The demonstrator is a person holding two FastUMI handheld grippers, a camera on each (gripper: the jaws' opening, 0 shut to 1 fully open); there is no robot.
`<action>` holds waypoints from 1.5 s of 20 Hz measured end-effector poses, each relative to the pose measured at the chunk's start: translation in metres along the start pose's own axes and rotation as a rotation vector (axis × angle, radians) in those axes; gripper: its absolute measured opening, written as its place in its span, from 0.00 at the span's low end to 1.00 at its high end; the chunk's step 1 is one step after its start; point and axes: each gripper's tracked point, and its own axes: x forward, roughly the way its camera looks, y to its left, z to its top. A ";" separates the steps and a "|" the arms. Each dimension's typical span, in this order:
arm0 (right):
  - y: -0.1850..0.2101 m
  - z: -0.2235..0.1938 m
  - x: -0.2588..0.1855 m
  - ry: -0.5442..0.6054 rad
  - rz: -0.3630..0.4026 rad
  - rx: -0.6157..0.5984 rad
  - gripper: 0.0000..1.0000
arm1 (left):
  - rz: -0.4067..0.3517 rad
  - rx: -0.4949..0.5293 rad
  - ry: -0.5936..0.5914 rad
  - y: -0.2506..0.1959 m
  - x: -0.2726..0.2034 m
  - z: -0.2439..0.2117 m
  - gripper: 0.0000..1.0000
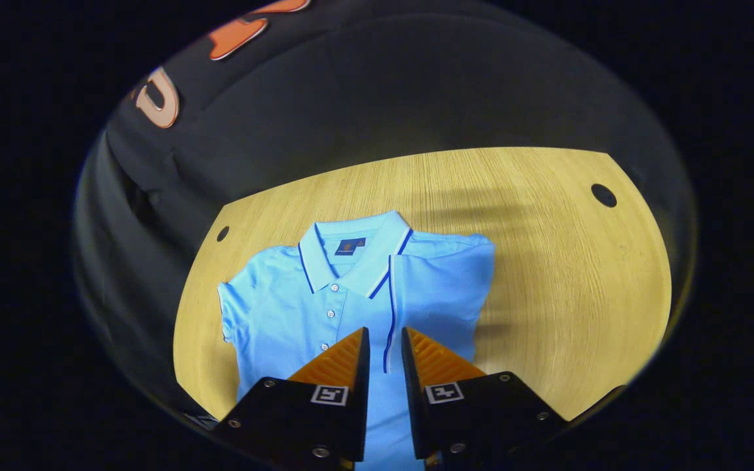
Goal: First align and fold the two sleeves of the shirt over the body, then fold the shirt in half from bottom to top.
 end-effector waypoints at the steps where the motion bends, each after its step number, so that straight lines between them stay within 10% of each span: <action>1: -0.001 -0.001 -0.008 -0.011 -0.017 -0.022 0.34 | -0.030 -0.018 0.028 0.000 0.012 -0.007 1.00; 13: -0.037 -0.024 -0.105 -0.179 -0.200 0.038 0.81 | -0.202 -0.120 0.454 0.016 0.151 -0.096 0.99; 30: -0.039 -0.123 -0.181 -0.226 -0.417 0.266 0.87 | -0.146 -0.071 0.891 0.031 0.269 -0.219 0.98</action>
